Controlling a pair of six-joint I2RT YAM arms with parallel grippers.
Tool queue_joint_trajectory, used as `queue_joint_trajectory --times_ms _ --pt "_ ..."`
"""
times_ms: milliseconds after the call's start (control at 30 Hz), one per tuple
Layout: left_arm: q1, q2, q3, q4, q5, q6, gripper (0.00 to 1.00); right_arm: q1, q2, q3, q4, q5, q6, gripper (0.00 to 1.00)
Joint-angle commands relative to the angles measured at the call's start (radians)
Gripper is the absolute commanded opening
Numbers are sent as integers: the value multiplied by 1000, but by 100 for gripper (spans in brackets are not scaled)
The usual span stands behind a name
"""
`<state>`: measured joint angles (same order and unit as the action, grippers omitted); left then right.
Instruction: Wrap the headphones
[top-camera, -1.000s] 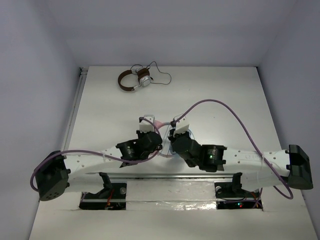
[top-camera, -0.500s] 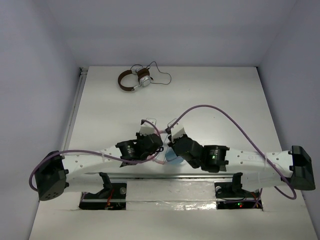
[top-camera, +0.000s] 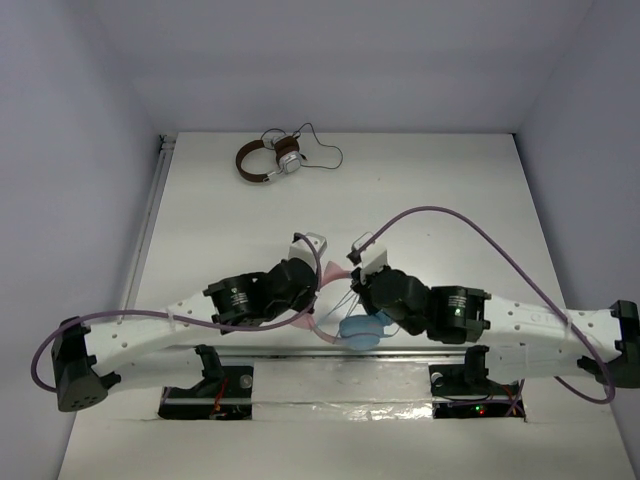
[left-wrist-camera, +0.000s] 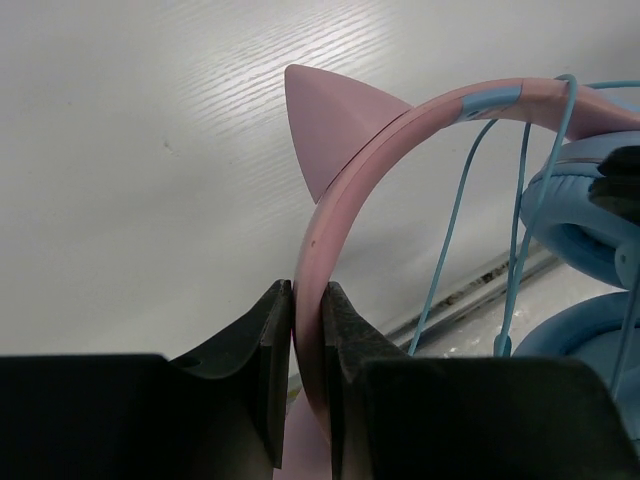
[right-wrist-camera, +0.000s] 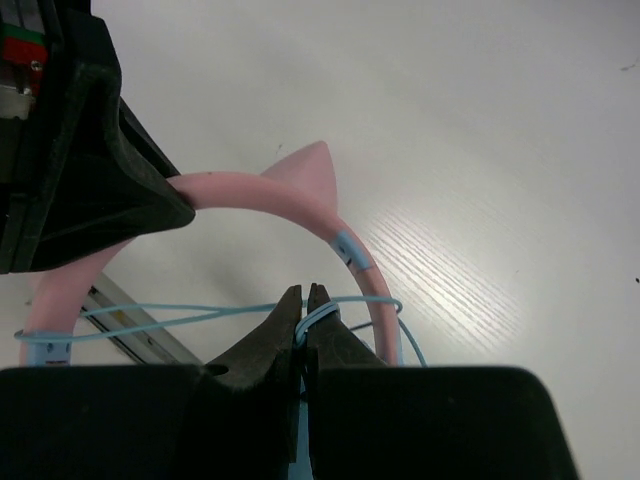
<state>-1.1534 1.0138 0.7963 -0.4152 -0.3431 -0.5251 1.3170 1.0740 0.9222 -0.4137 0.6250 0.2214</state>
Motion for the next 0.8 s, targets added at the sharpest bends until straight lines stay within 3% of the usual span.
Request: queue_joint_trajectory --times_ms 0,100,333,533,767 --pt "-14 -18 82 -11 174 91 0 -9 -69 29 -17 116 6 0" --pt "-14 12 135 -40 223 141 0 -9 -135 30 -28 137 7 0" --pt "-14 80 236 -215 81 217 0 -9 -213 26 39 202 -39 0" --pt "-23 101 265 -260 -31 202 0 -9 -123 63 16 216 -71 0" --pt "-32 74 276 -234 35 269 0 -9 -97 38 32 332 -145 4"
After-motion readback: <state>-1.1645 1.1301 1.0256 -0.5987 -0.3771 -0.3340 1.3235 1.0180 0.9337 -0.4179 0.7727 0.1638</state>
